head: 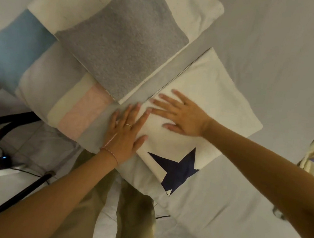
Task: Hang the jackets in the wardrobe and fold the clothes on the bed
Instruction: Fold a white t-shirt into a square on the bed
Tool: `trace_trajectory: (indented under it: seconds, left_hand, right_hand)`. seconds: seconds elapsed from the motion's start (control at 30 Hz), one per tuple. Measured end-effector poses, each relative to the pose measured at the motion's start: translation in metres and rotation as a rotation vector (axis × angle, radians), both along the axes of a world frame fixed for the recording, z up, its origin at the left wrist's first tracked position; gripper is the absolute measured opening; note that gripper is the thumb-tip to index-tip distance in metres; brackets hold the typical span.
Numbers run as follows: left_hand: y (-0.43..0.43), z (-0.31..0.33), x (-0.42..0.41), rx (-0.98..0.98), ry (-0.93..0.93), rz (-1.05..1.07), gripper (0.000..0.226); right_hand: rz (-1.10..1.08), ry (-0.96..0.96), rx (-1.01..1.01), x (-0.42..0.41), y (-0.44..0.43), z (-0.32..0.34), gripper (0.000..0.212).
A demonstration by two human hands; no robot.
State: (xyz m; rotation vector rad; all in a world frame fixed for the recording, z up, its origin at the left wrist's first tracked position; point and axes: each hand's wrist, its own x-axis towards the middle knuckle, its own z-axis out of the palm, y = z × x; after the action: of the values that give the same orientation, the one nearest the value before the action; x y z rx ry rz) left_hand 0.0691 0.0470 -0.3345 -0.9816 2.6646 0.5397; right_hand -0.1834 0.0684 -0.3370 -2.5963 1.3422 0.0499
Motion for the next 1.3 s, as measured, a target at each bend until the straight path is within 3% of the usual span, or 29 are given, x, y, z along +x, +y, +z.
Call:
trace_trajectory:
  seconds: [0.1, 0.2, 0.27, 0.33, 0.43, 0.53, 0.6, 0.63, 0.77, 0.83, 0.93, 1.0, 1.03, 1.1, 1.17, 1.3]
  left_hand:
    - [0.000, -0.013, 0.007, -0.009, -0.050, 0.019, 0.075]
    - [0.002, -0.013, 0.005, -0.015, -0.052, 0.030, 0.079]
    - [0.000, -0.010, 0.003, 0.007, -0.058, 0.059, 0.080]
    - [-0.001, -0.002, -0.001, 0.017, -0.087, 0.087, 0.081]
    - [0.004, 0.006, -0.003, -0.055, -0.038, -0.013, 0.076]
    - [0.000, -0.006, 0.010, -0.072, -0.031, -0.185, 0.075]
    - [-0.005, -0.012, 0.014, -0.043, -0.059, -0.178, 0.078]
    - [-0.005, -0.015, 0.012, -0.033, -0.074, -0.179, 0.080]
    - [-0.004, -0.008, 0.009, -0.014, -0.100, -0.160, 0.081]
    - [0.000, 0.001, 0.005, 0.078, -0.071, -0.075, 0.086]
    - [-0.004, 0.021, -0.007, 0.302, 0.054, 0.218, 0.100]
    - [-0.015, 0.035, -0.014, 0.429, 0.125, 0.420, 0.083]
    - [-0.020, 0.041, -0.015, 0.511, 0.140, 0.534, 0.068]
    - [-0.024, 0.060, -0.019, 0.756, 0.195, 0.771, 0.048]
    - [-0.026, 0.078, -0.020, 0.945, 0.232, 0.839, 0.038]
    - [-0.039, 0.112, -0.028, 1.225, 0.305, 0.860, 0.027]
  right_hand:
    - [-0.404, 0.173, 0.008, -0.038, -0.017, -0.005, 0.059]
    - [-1.010, 0.181, 0.143, -0.068, -0.033, 0.002, 0.061]
    - [-1.224, 0.174, 0.130, -0.070, -0.032, 0.007, 0.062]
    - [-1.225, 0.129, -0.005, -0.054, -0.018, 0.019, 0.061]
    - [-0.920, 0.030, -0.098, 0.002, 0.026, 0.029, 0.059]
    - [-0.423, 0.053, 0.067, 0.048, 0.099, 0.019, 0.060]
    - [-0.324, 0.146, 0.138, 0.032, 0.136, 0.006, 0.059]
    - [-0.442, 0.188, 0.135, 0.015, 0.149, 0.001, 0.059]
    - [-1.307, 0.167, 0.237, -0.051, 0.163, 0.006, 0.067]
    - [-1.657, -0.002, 0.301, -0.059, 0.160, 0.010, 0.075]
    - [-2.065, -0.446, 0.025, -0.028, 0.151, 0.019, 0.074]
    - [-2.243, -0.795, -0.115, 0.017, 0.147, 0.027, 0.062]
    - [-2.313, -0.968, -0.089, 0.043, 0.149, 0.030, 0.059]
    - [-2.336, -1.140, 0.089, 0.094, 0.155, 0.037, 0.051]
    - [-2.247, -1.277, 0.291, 0.123, 0.162, 0.043, 0.043]
    - [-2.120, -2.008, 0.428, 0.107, 0.172, 0.086, 0.032]
